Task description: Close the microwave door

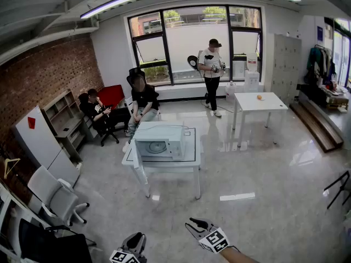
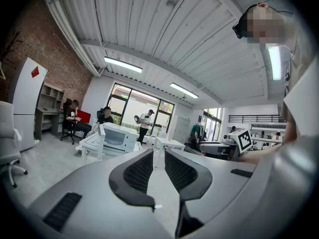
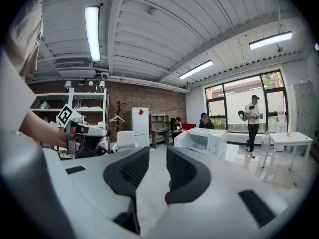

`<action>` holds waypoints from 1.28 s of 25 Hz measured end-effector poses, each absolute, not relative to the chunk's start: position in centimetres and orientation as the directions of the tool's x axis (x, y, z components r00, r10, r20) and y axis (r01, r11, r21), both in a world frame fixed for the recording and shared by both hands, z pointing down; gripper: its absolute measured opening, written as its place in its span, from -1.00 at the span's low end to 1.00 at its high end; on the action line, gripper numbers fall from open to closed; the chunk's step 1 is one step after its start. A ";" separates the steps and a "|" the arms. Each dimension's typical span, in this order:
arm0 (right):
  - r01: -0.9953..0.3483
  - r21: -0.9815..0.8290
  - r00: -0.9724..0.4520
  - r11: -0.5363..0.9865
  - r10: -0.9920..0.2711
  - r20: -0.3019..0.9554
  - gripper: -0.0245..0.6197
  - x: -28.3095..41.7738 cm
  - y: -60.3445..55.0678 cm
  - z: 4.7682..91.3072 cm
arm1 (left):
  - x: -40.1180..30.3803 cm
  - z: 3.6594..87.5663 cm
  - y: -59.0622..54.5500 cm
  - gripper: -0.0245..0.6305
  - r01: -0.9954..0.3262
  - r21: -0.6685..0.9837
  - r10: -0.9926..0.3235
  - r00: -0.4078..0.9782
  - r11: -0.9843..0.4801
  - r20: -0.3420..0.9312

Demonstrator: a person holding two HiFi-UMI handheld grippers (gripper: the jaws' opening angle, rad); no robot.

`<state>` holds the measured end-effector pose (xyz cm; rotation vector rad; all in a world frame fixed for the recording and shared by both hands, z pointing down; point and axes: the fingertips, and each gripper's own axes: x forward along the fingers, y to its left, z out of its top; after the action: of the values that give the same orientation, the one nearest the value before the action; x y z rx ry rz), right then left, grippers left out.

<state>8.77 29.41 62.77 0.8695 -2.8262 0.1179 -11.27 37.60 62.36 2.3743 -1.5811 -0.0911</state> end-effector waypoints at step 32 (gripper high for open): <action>-0.575 -0.113 -0.816 0.811 -0.557 0.154 -0.46 3.7 22.1 61.4 | -17.1 62.4 28.5 -0.73 -0.880 0.290 -0.902 0.420 -0.377 0.101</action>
<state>3.67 22.06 61.42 0.9037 -2.8806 0.2338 -17.07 28.46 62.44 2.3808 -1.5425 -0.1059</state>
